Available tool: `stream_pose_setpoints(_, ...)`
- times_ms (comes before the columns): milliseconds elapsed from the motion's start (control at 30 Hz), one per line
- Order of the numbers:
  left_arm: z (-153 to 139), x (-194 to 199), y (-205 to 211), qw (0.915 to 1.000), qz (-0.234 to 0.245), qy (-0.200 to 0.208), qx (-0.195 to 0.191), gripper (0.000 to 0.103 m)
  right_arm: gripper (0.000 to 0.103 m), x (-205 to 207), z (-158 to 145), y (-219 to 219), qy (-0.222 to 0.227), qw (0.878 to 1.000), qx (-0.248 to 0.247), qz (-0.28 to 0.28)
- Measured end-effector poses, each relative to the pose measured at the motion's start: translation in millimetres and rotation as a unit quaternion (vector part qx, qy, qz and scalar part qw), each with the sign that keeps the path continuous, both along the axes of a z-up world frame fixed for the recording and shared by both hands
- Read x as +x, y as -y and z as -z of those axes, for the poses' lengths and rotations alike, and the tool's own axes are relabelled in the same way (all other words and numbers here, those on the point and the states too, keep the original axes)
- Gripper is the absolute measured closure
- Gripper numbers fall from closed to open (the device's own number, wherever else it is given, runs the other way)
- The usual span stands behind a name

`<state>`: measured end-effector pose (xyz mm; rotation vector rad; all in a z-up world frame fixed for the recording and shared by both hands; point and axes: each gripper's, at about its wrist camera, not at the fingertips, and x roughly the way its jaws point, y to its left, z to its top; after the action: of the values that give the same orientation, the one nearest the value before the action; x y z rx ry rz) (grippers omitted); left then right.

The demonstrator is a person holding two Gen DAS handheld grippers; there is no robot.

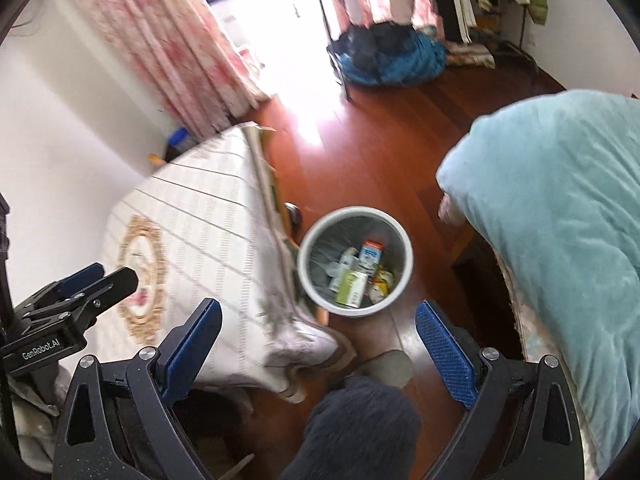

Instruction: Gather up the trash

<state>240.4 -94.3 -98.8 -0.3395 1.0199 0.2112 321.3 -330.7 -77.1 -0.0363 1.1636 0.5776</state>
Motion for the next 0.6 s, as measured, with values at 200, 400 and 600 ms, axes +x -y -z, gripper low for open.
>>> stream_pose_setpoints(200,-42.4,-44.4,6.0,0.9988,0.013,0.042,-0.023,0.008,0.003,-45.0,-53.9,13.4,0.018,0.999,0.044,-0.016)
stream_pose_setpoints(400,-73.5,-75.8,10.8,0.9958,0.029,0.078,-0.040,0.007,0.000,-76.3,-88.2,23.8,0.026,0.996,0.078,-0.030)
stream_pose_setpoints(600,-91.9,-96.4,10.1,0.9929,0.030,0.105,-0.046,0.000,0.000,-97.4,-111.1,28.7,0.032,0.994,0.100,-0.038)
